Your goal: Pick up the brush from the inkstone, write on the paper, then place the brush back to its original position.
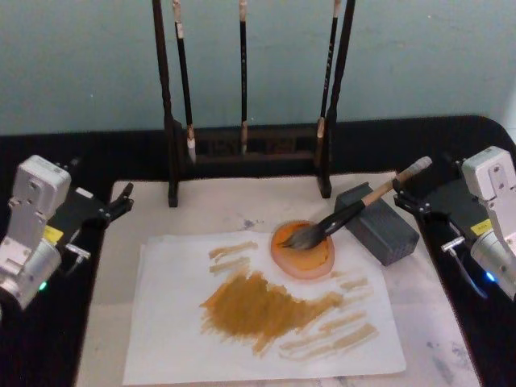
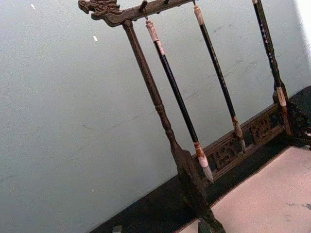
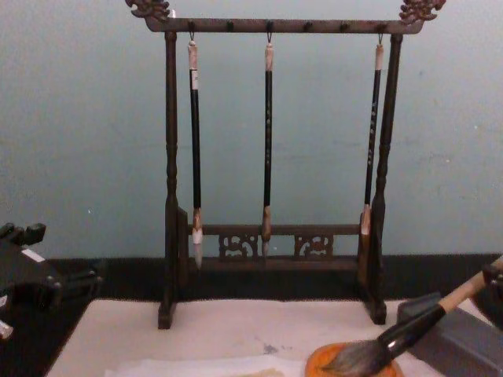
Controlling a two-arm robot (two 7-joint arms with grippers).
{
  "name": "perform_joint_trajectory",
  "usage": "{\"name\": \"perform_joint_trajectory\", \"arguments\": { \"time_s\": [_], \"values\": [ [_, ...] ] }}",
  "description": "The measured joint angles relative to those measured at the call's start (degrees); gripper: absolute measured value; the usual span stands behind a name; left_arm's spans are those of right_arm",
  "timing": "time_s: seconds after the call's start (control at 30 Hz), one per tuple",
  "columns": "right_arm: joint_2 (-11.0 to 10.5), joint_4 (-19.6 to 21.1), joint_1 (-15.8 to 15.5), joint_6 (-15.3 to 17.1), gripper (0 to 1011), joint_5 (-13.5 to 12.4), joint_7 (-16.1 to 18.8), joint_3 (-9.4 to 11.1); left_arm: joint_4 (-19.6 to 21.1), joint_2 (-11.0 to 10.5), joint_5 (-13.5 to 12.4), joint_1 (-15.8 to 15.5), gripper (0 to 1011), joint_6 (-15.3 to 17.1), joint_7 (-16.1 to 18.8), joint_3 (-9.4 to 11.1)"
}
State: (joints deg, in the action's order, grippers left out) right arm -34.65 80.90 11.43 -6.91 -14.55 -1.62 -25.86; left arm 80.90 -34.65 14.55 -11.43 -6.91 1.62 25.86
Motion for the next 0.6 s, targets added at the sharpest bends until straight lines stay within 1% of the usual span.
{"name": "perform_joint_trajectory", "arguments": {
  "time_s": [0.6],
  "values": [
    [0.0,0.0,0.0,0.0,1000,0.0,0.0,0.0,0.0,0.0,0.0,0.0,1010,0.0,0.0,0.0]
  ]
}}
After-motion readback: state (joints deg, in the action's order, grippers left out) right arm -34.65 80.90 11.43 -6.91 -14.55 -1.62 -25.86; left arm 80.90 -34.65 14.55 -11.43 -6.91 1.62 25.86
